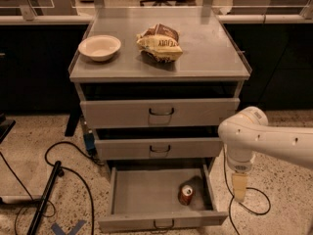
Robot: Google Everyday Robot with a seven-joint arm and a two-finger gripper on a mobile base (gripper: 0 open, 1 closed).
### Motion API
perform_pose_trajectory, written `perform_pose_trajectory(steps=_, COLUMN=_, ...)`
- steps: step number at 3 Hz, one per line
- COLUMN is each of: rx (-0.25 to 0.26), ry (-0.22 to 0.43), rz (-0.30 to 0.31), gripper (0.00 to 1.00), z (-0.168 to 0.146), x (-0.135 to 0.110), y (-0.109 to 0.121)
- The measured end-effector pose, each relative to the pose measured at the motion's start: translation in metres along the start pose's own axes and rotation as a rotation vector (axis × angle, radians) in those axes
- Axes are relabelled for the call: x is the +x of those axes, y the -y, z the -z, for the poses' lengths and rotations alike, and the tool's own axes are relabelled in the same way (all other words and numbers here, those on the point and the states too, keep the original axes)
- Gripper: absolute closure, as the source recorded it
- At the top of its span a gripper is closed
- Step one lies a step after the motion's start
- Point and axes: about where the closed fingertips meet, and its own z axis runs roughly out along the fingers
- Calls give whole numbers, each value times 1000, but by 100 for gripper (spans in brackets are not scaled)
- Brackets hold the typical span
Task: Pick coke can from bottom drawer and place on counter
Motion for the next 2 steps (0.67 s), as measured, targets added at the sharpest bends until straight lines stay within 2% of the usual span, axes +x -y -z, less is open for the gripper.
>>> perform_pose_trajectory(steps=1, rx=-6, ry=-38, rz=40, gripper=0, z=-10, x=9, y=-13)
perform_pose_trajectory(steps=2, rx=-8, ry=3, rz=30, gripper=0, z=-9, x=12, y=-13)
